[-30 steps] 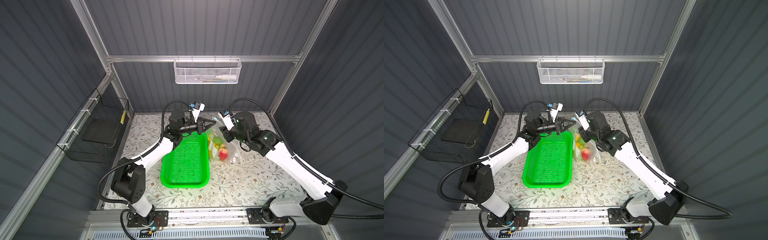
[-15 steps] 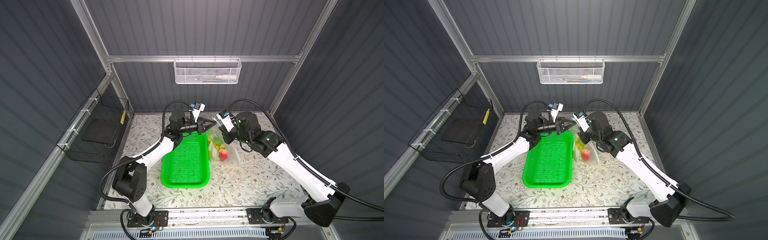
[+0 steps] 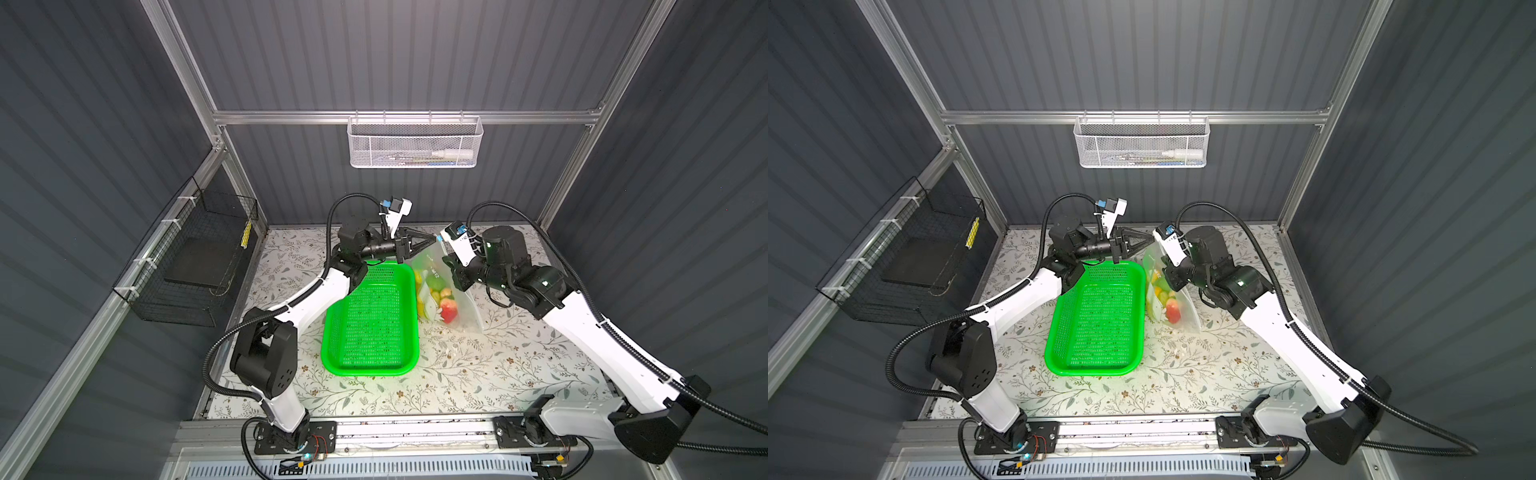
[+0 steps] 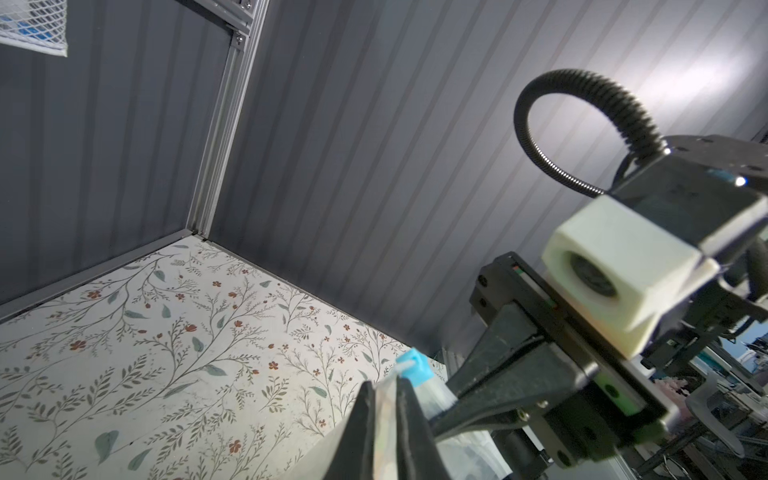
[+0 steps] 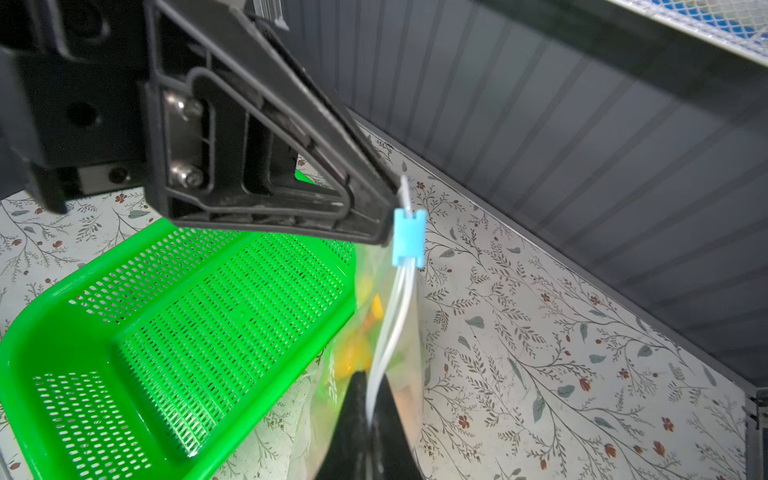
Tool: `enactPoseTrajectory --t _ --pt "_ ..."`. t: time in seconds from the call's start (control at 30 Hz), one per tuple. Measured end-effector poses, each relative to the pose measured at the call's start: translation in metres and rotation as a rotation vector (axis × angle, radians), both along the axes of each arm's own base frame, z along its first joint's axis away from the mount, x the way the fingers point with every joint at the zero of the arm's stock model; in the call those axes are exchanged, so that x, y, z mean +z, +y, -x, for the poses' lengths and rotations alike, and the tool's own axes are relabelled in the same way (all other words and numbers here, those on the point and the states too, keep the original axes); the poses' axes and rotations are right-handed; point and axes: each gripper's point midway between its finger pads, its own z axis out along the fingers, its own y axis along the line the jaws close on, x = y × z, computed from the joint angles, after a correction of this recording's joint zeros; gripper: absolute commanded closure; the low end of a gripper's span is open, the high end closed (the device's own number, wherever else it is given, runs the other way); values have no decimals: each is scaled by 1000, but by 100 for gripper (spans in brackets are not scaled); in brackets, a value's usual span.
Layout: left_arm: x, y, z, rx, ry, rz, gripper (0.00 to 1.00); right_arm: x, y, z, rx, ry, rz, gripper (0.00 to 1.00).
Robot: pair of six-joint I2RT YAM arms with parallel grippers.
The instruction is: Place the food in the zip-top bag and seal the zipper
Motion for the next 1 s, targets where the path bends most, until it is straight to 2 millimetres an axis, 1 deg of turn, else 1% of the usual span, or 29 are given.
enactPoseTrajectory --t 0.07,0.13,0.2,0.23,0.27,0.3,0.4,0.43,0.5,0.57,0.63,0.73,0.83,1.0 --pt "0 -1 0 -16 3 12 91 1 -1 0 3 2 -7 100" --pt "-1 -3 1 -34 2 21 77 1 -1 1 11 7 -13 100" --pt "-3 -4 1 -55 -2 29 52 0 -1 2 26 14 -18 100" --pt "-4 -5 3 -70 -11 29 44 1 -1 2 33 15 -23 100" --pt "-5 -5 3 -83 -22 28 38 1 -1 3 41 17 -25 100" --pt "-5 -7 5 -103 -31 25 36 1 -1 3 49 18 -27 100" --pt "0 -11 5 -153 -76 26 35 1 -5 5 68 23 -23 100" --pt "3 -12 6 -168 -89 27 37 1 -7 5 71 22 -22 100" --pt "10 -13 9 -202 -117 30 46 3 -11 7 76 20 -21 100" --pt "14 -12 13 -227 -136 32 53 6 -15 8 75 18 -19 100" --pt "17 -11 17 -247 -153 36 55 8 -19 9 70 16 -20 100" --pt "17 -11 21 -268 -153 33 51 9 -24 8 62 17 -20 100" --pt "18 -10 23 -282 -155 35 42 10 -25 8 65 19 -25 100" --pt "17 -13 27 -300 -160 39 32 18 -24 11 79 11 -39 100"
